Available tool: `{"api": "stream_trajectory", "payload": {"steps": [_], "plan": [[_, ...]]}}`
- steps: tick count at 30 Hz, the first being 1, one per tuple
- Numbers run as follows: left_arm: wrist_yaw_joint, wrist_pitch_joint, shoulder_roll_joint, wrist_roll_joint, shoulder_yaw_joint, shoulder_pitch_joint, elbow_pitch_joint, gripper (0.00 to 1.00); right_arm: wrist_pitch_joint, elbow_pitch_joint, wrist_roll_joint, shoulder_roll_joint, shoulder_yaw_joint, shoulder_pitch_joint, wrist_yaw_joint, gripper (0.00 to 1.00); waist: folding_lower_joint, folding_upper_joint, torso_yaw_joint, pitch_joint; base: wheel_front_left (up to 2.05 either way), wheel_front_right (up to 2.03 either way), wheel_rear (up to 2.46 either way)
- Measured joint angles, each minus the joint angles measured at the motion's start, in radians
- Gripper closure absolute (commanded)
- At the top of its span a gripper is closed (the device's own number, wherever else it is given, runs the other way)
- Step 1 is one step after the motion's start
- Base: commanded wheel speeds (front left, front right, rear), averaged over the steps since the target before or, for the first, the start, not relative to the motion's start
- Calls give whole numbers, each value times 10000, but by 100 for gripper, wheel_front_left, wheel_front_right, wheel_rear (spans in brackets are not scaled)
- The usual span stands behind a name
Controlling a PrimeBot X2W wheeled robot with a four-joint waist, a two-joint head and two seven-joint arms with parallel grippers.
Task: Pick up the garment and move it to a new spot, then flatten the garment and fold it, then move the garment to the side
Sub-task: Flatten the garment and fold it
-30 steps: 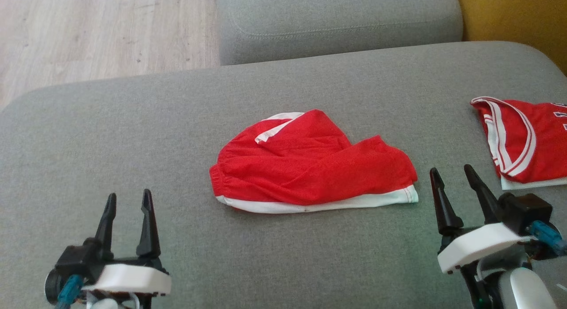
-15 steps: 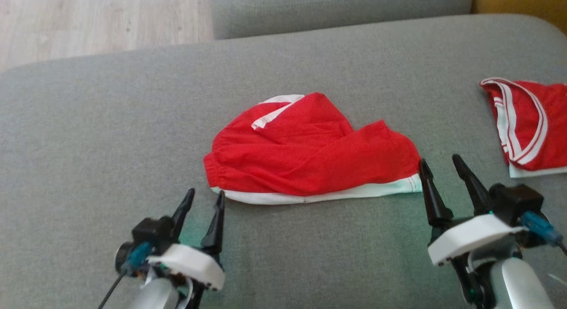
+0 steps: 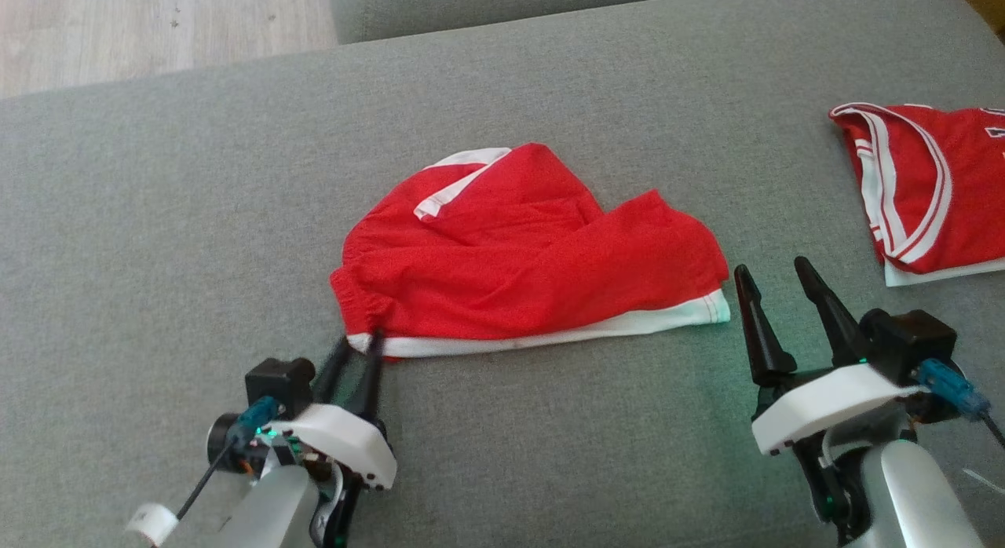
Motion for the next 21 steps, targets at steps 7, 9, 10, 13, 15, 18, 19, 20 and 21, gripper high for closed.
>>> {"api": "stream_trajectory", "payload": {"steps": [7,9,10,13,15,18,19,20,21], "plan": [[-174,-316,-81,2,-134,-279,355,100,25,270,-2,10,-125,-16,0,0,-1,0,84,-23,0,0,0],[-174,-391,-96,2,-169,-279,368,100,322,560,-4,27,-362,-77,0,0,-1,0,116,-30,0,0,0],[-174,-401,-113,4,-205,-279,368,100,512,769,-19,36,-431,-127,0,0,-2,0,136,-25,0,0,0],[-174,-481,-161,15,-293,-279,360,100,976,1369,-33,144,-546,-358,0,0,-1,0,203,36,0,0,0],[-178,-487,-194,15,-324,-279,355,100,1248,1804,-98,211,-508,-601,0,0,-1,0,253,89,0,0,0],[-234,-562,-230,15,-370,-281,349,100,1528,2351,-105,249,-368,-959,0,0,-1,0,333,170,0,0,0],[-249,-562,-232,15,-380,-283,349,100,1534,2522,-105,278,-366,-1061,0,0,-1,0,355,196,0,0,0],[-249,-562,-234,15,-387,-288,347,100,1603,2704,-111,295,-360,-1157,0,0,-1,0,376,220,0,0,0],[-249,-566,-234,15,-403,-295,345,100,1620,2903,-134,301,-359,-1242,0,0,-1,0,394,241,0,0,0]]}}
